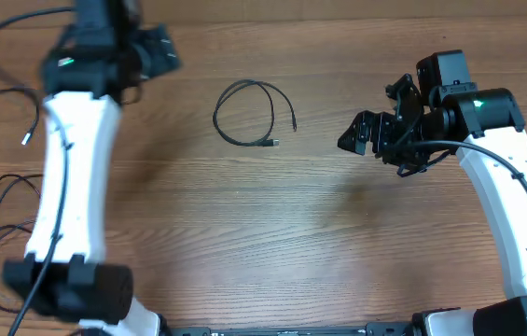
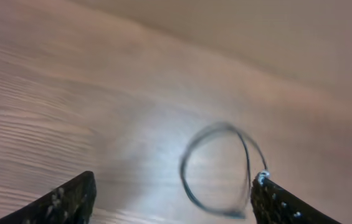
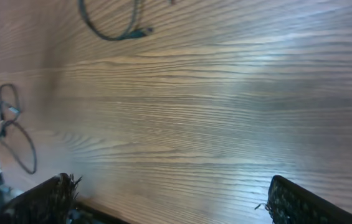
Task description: Untangle cables
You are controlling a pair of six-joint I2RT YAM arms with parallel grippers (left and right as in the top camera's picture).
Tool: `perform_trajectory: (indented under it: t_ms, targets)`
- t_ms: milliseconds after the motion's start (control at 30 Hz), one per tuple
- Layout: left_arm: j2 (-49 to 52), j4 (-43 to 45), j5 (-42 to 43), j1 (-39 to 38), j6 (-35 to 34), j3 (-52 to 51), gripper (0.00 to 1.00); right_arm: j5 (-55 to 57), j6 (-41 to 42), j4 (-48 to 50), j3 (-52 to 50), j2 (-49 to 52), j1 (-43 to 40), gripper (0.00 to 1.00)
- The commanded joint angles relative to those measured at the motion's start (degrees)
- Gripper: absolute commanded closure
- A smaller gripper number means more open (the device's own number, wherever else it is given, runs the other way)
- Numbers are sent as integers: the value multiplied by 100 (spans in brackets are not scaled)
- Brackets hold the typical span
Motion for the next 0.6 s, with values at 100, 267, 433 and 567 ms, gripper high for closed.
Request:
perform_trajectory:
  t_ms: [100,267,433,567]
  targets:
    - [861,-105,76,-881,-448,7,31,339,46,-35,59,52,22,2]
    - [1403,-160,74,-1180,-1080,7,31,341,46,-52,59,52,22,0]
    - [1941,-313,11,-1156,-1779,7,31,343,22,-166,59,57,22,0]
    - [2319,-455,-138,-1071,-2190,7,31,341,22,-205,59,57,22,0]
